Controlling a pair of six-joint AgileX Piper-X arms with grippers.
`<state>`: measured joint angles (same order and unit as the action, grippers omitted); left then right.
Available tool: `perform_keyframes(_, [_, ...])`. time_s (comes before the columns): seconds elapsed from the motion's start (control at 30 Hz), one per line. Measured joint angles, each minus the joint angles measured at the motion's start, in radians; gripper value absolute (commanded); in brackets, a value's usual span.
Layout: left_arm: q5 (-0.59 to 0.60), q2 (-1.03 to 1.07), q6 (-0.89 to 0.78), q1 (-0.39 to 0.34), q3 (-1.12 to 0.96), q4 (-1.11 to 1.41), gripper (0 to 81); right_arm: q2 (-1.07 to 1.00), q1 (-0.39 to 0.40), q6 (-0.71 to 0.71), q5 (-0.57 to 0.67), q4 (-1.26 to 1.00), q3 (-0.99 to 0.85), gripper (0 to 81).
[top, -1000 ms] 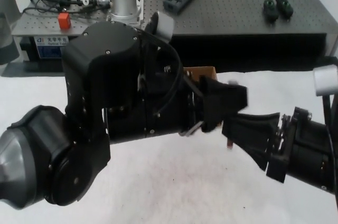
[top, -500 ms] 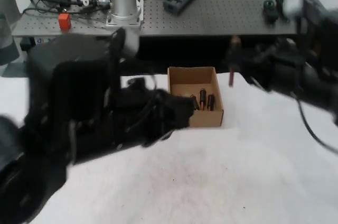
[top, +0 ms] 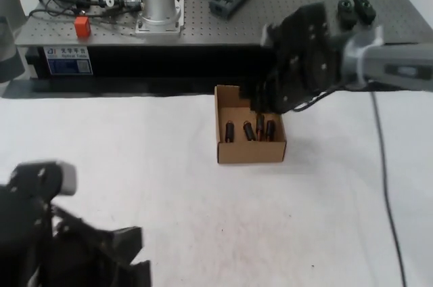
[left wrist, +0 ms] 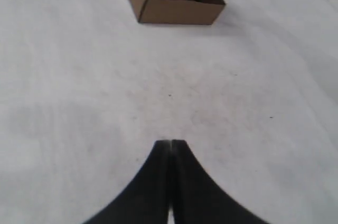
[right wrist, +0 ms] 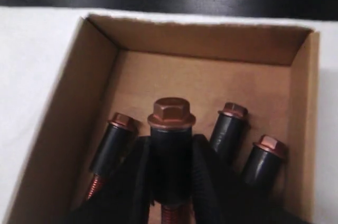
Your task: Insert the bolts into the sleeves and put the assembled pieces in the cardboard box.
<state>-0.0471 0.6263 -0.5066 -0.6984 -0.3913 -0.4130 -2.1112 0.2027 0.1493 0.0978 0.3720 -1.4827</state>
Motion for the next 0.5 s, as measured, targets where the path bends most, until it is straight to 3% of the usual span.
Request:
perform_keyframes(0.07, [-0.044, -0.037, 0.0, 0.0, 0.002, -0.051, 0.6, -0.01, 0.005, 0.0, -0.002, 0.009, -0.007, 13.5])
perform_keyframes(0.17, [-0.088, -0.085, 0.0, 0.0, 0.002, -0.115, 0.6, -0.014, 0.013, 0.012, -0.002, 0.018, -0.01, 37.2])
perform_keyframes(0.23, [-0.101, -0.101, 0.0, 0.0, 0.002, -0.149, 0.6, 0.0, 0.013, 0.02, -0.003, 0.018, -0.013, 42.4])
perform_keyframes(0.5, [-0.148, -0.107, -0.007, 0.0, 0.002, -0.266, 0.6, 0.221, -0.016, -0.07, 0.035, 0.046, 0.07, 12.8])
